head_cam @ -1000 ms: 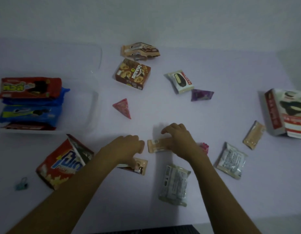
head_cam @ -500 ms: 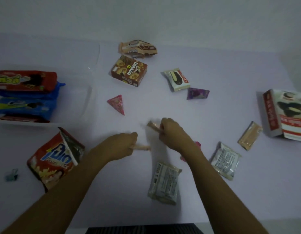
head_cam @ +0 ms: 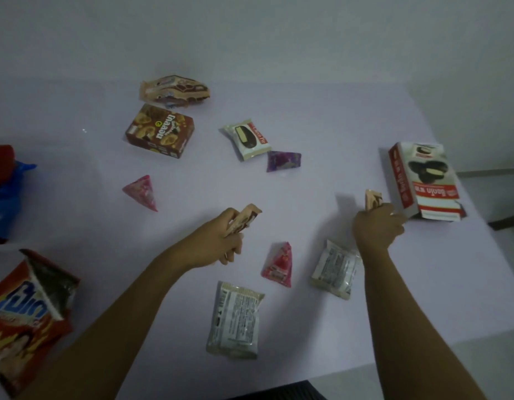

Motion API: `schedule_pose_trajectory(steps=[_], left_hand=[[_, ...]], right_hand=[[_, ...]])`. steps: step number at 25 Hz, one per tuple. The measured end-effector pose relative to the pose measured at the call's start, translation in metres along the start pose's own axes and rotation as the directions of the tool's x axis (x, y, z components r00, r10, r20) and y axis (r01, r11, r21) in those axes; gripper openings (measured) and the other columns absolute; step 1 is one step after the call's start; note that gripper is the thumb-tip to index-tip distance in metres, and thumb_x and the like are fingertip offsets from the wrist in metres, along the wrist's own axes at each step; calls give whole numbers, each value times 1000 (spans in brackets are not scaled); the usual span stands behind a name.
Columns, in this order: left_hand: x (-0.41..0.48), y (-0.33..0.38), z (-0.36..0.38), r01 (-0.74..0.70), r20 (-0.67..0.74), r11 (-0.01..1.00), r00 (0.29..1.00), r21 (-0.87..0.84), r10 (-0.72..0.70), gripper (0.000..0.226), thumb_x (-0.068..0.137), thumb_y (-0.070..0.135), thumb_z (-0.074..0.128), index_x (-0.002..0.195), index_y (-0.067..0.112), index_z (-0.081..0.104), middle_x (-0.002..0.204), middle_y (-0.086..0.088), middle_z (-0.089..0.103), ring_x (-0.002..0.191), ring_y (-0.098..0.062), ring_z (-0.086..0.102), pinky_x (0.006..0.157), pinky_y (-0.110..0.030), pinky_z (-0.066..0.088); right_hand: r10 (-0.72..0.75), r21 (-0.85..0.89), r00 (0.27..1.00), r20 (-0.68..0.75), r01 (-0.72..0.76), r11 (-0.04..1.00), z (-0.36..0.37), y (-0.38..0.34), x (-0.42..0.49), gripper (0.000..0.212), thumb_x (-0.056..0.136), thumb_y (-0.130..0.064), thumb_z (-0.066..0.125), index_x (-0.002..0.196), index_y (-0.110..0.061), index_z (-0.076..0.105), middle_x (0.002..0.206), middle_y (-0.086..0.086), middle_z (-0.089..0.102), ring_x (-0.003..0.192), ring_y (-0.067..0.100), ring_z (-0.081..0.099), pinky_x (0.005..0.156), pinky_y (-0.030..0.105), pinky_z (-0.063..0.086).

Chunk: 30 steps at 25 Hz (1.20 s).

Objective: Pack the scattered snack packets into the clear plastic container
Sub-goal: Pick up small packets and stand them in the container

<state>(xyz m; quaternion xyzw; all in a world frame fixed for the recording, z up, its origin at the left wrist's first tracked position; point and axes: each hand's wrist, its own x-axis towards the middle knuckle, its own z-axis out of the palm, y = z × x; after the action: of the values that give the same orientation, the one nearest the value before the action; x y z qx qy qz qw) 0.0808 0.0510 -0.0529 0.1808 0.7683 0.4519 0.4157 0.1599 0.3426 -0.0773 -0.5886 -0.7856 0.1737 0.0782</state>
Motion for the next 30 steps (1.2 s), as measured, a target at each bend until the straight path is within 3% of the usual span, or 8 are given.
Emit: schedule_pose_trajectory(steps=[4, 8, 12, 17, 19, 22, 26, 30], left_hand=[[9, 4, 5, 6, 13, 999, 1000, 43, -6, 18, 93, 14, 46, 110, 17, 49, 76, -3, 62, 65, -18, 59, 64, -36, 52], [12, 4, 6, 25, 9, 997, 1000, 67, -26, 16, 93, 14, 46, 108, 18, 50, 75, -4, 62, 63, -18, 59, 62, -35, 51], [5, 3, 0, 20, 24, 999, 999, 36, -21, 9, 94, 21, 48, 97, 14, 45, 78, -6, 68, 59, -16, 62, 56, -31, 51], [-24, 12, -28, -32, -102, 993, 995, -113, 21, 20, 88, 24, 60, 100, 8, 54, 87, -9, 75, 63, -31, 71, 54, -38, 57], [-41, 13, -48, -41, -167, 988, 986, -146, 16, 15, 86, 24, 63, 96, 13, 60, 84, -10, 75, 63, -32, 71, 55, -40, 59], [-72, 6, -86, 29, -209, 985, 976, -167, -65, 14, 88, 33, 58, 89, 19, 59, 72, -13, 73, 51, -28, 68, 47, -33, 56], [-113, -16, -139, 100, -328, 976, 931, -194, -161, 12, 90, 31, 55, 89, 19, 53, 67, -13, 68, 42, -18, 64, 36, -25, 47], [-169, -56, -205, 31, -383, 934, 907, -356, -176, 11, 91, 9, 53, 100, 14, 51, 79, -9, 75, 67, -15, 73, 52, -27, 57]], right_hand=[[106, -22, 989, 106, -104, 994, 7, 16, 17, 64, 90, -30, 52, 139, -2, 22, 140, 31, 28, 128, 47, 28, 104, 50, 31], [122, 48, 968, 219, -136, 990, 3, 15, 20, 74, 83, -34, 65, 135, 2, 26, 134, 27, 44, 123, 43, 43, 99, 44, 38], [-124, 26, 958, 258, 121, 992, -9, 3, 10, 35, 86, -29, 59, 103, 1, 58, 99, 20, 64, 88, 34, 59, 68, 30, 41], [-402, 168, 887, 229, 371, 913, -35, -47, -40, 15, 79, -16, 56, 77, -1, 58, 69, 13, 64, 60, 27, 57, 51, 27, 39], [-487, 369, 821, 299, 372, 852, -43, -69, -76, 11, 79, -12, 58, 78, -2, 62, 68, 13, 66, 56, 25, 57, 51, 27, 42], [-579, 631, 671, 464, 209, 747, -40, -101, -137, 10, 83, -12, 61, 90, -8, 67, 77, 14, 72, 63, 28, 68, 50, 30, 52], [-623, 677, 513, 591, 104, 729, -19, -140, -201, 24, 82, -3, 64, 105, -8, 66, 84, 8, 72, 63, 17, 67, 54, 23, 54], [-657, 688, 412, 632, 93, 720, 0, -185, -267, 28, 79, 1, 67, 105, -10, 68, 85, 5, 71, 55, 6, 64, 54, 21, 52]])
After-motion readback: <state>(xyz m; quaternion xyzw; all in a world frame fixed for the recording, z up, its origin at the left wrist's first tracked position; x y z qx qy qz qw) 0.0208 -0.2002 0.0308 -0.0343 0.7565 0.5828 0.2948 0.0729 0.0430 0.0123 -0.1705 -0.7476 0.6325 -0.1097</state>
